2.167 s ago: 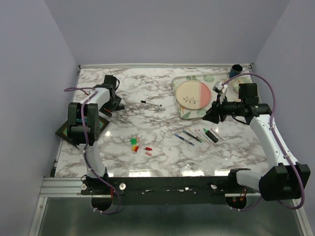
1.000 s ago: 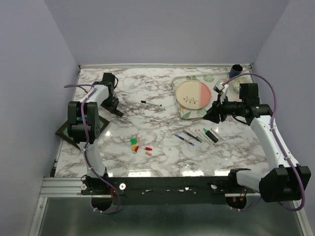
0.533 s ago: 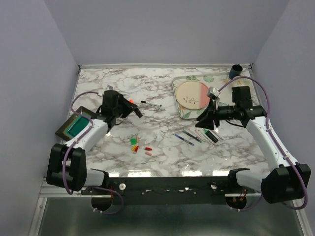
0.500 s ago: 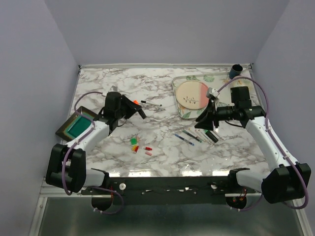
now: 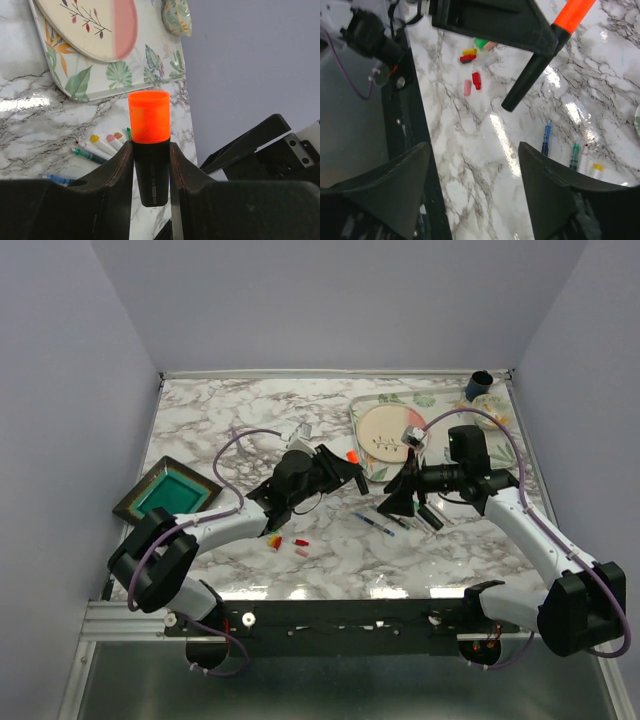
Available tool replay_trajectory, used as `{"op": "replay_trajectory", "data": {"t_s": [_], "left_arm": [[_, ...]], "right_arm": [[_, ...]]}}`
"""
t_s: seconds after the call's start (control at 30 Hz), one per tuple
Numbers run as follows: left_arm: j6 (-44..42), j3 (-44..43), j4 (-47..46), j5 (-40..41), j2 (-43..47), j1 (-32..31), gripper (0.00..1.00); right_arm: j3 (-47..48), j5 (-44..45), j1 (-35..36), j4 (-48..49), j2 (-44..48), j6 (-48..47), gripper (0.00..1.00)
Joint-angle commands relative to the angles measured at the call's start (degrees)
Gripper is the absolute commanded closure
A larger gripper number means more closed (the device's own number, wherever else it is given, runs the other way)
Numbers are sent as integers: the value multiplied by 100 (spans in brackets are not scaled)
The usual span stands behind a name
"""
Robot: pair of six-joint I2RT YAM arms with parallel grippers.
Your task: Open the pen caps
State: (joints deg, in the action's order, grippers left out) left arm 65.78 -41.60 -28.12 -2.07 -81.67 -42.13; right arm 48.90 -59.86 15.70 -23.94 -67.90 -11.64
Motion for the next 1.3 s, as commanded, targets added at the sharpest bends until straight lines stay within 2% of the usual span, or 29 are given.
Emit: {"op": "replay_trajectory", "data": {"t_s": [0.0, 0.3, 0.47, 0.53, 0.57, 0.6, 0.63, 0.77, 0.8, 0.83, 0.93, 0.97, 1.07, 1.27], "left_arm": [[269, -426, -388, 742, -402, -339, 100], [444, -858, -449, 875, -842, -787, 100], [471, -963, -510, 901, -965, -946, 100], [453, -1025, -502, 892, -1018, -1007, 100], [453, -1042, -510, 892, -1035, -1025, 100], [453, -1069, -510, 892, -1053, -1043, 100], [453, -1078, -510, 901, -1053, -1052, 100], [410, -1130, -519, 866, -1053, -1087, 100], [392, -1165, -493, 848, -1062, -1096, 100], [340, -1174, -493, 848, -1044, -1096, 93], [269, -1113, -501, 874, -1000, -1087, 73], [173, -1087, -493, 918, -965, -1096, 61], [-29, -1025, -291, 1129, -816, -1043, 45], [-285, -1016, 17, 1314, -675, -911, 41]], "right_arm": [[-206, 597, 38, 961, 233, 785, 16], [-171, 1766, 38, 1085, 93, 733, 15], [-109, 2004, 38, 1050, 14, 795, 23], [-127, 2065, 38, 1067, 22, 847, 31], [-118, 2092, 29, 1076, 14, 856, 40], [-118, 2101, 38, 1076, 5, 848, 59], [-118, 2101, 38, 1059, -39, 865, 66], [-39, 2092, 29, 962, -136, 848, 85], [-30, 2075, 29, 944, -162, 813, 95], [-4, 2057, 29, 875, -188, 804, 99], [136, 1960, 38, 620, -250, 628, 99], [189, 1925, 38, 515, -276, 541, 99], [382, 1653, 29, 180, -329, 180, 99], [524, 1082, 29, -233, -487, -277, 99]]}}
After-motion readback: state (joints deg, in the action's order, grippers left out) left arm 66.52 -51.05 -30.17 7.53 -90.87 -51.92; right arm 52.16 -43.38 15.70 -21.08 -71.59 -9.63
